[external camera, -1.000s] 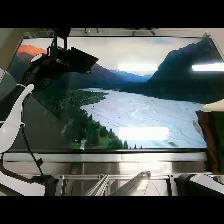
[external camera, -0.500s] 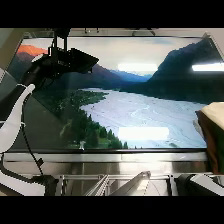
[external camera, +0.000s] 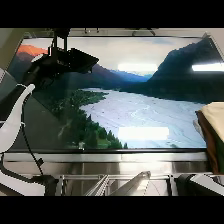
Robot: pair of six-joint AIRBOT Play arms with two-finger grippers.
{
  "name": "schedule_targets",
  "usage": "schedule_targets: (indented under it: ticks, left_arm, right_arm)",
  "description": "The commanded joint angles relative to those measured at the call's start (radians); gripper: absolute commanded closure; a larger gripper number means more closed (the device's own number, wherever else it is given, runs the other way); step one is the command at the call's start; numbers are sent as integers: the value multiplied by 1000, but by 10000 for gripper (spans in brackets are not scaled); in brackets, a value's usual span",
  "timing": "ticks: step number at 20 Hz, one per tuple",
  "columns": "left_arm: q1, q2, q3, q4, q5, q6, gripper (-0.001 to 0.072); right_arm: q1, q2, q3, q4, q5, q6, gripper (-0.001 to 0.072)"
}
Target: Fold the shirts.
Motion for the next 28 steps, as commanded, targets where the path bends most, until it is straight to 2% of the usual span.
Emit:
schedule_targets:
  ticks: [1, 2, 4, 6, 8, 11, 13, 17, 19, 21, 28]
  left_arm:
    - [28, 1, 56, 65, 23, -72, 708]
    - [48, 2, 102, 130, 50, -112, 708]
    - [95, 21, 180, 266, 105, -178, 707]
    - [132, 66, 195, 365, 143, -185, 708]
    - [151, 141, 117, 414, 153, -185, 707]
    - [152, 277, -133, 420, 141, -176, 707]
    - [133, 395, -366, 468, 161, -165, 707]
    - [63, 610, -837, 584, 331, -120, 689]
    - [45, 678, -990, 582, 393, -111, 687]
    - [45, 724, -1052, 582, 405, -111, 687]
    - [45, 857, -1080, 584, 423, -113, 689]
  right_arm:
    - [18, -8, -1, 519, -48, 27, 690]
    - [40, -5, -1, 608, -63, 25, 689]
    - [126, 23, -3, 612, -114, -32, 689]
    - [263, 90, -36, 581, -203, -84, 690]
    - [440, 187, -112, 592, -329, -110, 691]
    - [753, 330, -257, 590, -498, -111, 691]
    - [964, 422, -377, 579, -554, -133, 691]
    - [1275, 550, -654, 572, -661, -126, 690]
    - [1331, 571, -737, 574, -681, -88, 691]
    - [1338, 571, -746, 575, -681, -95, 691]
    - [1338, 571, -747, 591, -677, -95, 690]
